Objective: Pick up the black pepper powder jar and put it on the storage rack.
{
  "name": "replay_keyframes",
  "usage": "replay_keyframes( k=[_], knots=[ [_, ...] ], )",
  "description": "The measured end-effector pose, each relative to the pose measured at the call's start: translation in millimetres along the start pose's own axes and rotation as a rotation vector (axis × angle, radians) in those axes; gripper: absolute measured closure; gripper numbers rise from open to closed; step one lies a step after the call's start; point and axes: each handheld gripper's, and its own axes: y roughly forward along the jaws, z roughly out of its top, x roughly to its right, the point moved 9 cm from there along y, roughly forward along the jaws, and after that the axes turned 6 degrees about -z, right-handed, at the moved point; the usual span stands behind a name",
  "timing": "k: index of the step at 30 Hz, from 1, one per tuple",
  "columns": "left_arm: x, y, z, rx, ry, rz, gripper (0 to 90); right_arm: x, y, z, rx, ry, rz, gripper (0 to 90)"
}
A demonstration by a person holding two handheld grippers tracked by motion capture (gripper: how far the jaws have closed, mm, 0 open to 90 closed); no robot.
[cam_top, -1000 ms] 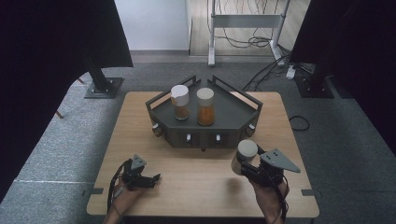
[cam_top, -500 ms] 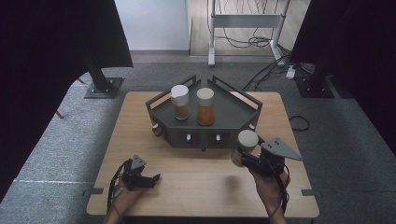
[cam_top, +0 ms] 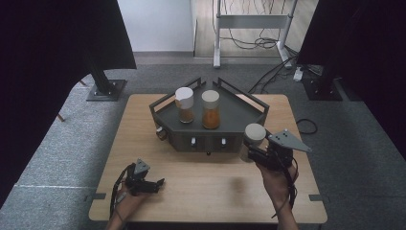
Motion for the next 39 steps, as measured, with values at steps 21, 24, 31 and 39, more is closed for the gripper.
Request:
replay_keyframes(
  k=[21, 24, 31, 39],
  knots=[
    [-0.4, -0.1, 0.2, -0.002, 0.004, -0.001, 3.3, 1.9, 22.7, 34.7, -0.002, -0.013, -0.004, 33.7],
    [-0.4, -0.1, 0.2, -0.002, 0.004, -0.001, 3.3, 2.8, 28.2, 37.9, -0.009, -0.019, -0.005, 33.7],
    [-0.4, -0.1, 0.2, -0.003, 0.003, -0.002, 3.3, 6.8, 39.5, 44.6, -0.018, -0.013, -0.02, 33.7],
    [-0.4, -0.1, 0.2, -0.002, 0.003, -0.002, 3.3, 8.4, 52.4, 54.7, -0.021, -0.012, -0.03, 33.7]
  ],
)
